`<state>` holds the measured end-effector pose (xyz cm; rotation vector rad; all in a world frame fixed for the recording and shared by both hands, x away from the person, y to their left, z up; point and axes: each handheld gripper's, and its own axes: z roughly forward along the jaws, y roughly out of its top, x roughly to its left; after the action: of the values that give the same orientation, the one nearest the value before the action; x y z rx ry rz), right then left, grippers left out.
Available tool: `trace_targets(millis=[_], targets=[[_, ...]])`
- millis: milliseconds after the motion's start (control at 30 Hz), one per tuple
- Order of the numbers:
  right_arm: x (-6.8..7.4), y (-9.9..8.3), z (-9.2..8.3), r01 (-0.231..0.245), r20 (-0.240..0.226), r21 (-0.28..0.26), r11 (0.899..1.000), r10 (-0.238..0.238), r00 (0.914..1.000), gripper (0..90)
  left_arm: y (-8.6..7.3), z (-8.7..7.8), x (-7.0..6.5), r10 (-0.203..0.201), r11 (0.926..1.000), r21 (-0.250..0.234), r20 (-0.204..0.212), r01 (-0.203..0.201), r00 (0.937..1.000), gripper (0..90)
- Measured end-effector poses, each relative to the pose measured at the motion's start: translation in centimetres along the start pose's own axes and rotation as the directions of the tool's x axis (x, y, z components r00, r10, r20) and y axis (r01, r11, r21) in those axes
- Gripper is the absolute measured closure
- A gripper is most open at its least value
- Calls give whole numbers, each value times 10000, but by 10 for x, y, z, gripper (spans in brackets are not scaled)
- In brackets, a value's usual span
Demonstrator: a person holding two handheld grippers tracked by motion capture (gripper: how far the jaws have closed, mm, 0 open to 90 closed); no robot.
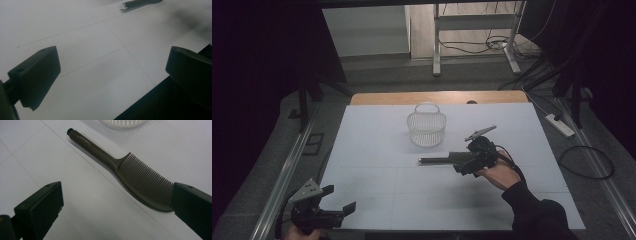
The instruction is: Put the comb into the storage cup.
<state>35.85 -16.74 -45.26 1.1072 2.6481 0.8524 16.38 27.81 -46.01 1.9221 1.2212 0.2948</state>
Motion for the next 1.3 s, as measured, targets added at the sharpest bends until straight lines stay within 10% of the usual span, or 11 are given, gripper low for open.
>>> trace_targets(millis=[1300], targets=[[-6,35,38,-160,-21,310,9994,161,9999,0,0,0,1,12,10000,8,78,-12,10000,4]])
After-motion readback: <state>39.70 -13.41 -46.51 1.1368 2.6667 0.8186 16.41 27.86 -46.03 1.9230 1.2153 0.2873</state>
